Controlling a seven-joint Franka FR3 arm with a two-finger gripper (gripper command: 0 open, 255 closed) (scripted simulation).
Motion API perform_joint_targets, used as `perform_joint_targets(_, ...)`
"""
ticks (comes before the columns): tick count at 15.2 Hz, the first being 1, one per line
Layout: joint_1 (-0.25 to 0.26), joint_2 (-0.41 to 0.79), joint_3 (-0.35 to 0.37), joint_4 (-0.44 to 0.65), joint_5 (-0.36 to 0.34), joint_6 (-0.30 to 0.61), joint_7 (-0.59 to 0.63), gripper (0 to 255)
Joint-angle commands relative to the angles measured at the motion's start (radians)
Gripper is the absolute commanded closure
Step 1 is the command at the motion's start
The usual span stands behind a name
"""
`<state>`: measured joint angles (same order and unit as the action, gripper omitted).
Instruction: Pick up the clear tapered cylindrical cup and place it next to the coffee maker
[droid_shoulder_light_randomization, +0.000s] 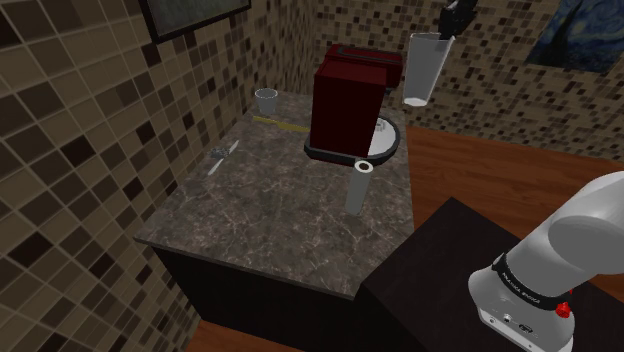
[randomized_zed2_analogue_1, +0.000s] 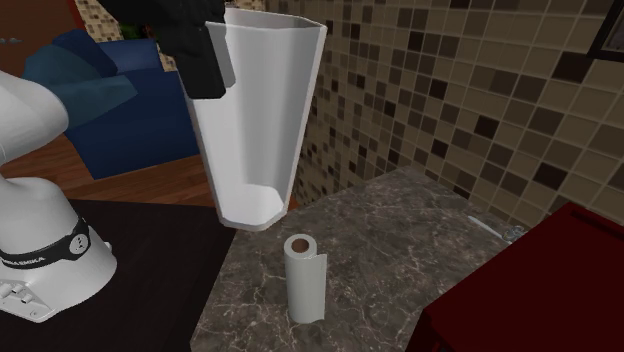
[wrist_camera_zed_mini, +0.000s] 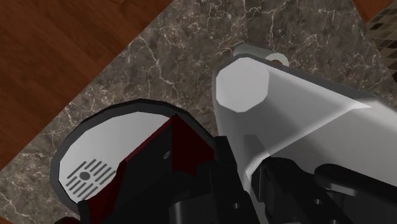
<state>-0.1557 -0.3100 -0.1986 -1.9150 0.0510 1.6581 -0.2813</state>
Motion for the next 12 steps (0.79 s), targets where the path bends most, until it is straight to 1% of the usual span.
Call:
perform_joint_targets(1,0.000,-0.006,0.001,-0.031,-0.001,0.027,-0.001,255)
perform_joint_targets(12,-0.003,-0.019,-0.002,-0.191,-0.002,0.174,-0.012,255)
